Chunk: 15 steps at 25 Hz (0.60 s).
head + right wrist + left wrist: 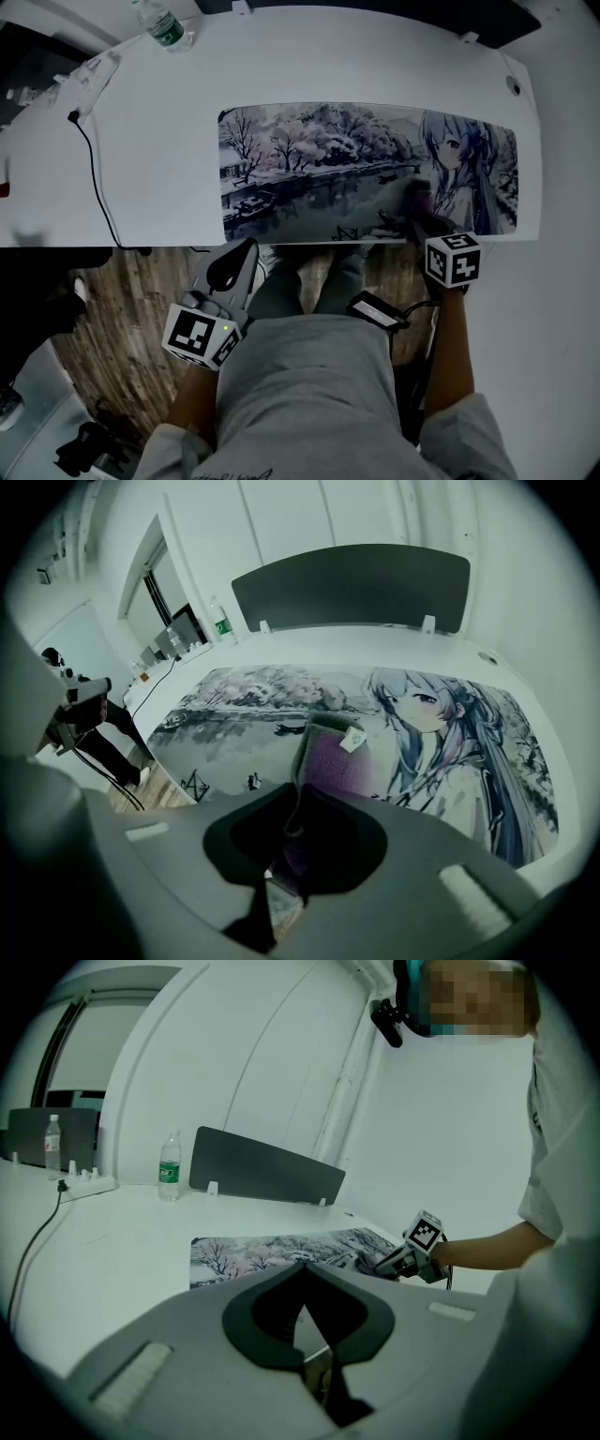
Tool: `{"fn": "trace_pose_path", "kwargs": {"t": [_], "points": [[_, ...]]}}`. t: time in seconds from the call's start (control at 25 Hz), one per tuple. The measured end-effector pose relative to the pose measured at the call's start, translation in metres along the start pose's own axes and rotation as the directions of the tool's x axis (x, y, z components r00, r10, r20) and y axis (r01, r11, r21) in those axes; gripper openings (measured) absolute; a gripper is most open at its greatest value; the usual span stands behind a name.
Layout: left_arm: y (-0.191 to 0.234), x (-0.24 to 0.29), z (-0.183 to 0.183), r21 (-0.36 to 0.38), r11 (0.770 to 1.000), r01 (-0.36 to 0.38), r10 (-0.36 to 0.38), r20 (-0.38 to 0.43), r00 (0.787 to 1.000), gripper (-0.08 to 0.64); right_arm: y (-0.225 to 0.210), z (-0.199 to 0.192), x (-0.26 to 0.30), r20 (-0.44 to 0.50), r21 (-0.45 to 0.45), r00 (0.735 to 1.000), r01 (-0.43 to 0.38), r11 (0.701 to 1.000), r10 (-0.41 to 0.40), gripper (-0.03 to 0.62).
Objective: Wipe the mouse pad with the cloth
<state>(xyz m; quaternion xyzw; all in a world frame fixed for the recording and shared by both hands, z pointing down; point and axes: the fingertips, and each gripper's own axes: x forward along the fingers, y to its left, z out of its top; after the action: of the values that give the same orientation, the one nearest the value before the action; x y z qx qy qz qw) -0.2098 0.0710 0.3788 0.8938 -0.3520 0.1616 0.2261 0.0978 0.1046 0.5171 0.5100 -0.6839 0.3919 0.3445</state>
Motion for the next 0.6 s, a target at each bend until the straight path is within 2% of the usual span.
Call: {"fn": "trace_pose_path", "kwargs": {"t": [0.6], "points": [[0.069,-0.048,-0.013,-0.032,0.999,-0.011,0.012,0.016,1.0,0.018,0.118,0.024,0.037,-0.017,-0.047,0.995,-0.095,0.994,0.095,0.042]]}}
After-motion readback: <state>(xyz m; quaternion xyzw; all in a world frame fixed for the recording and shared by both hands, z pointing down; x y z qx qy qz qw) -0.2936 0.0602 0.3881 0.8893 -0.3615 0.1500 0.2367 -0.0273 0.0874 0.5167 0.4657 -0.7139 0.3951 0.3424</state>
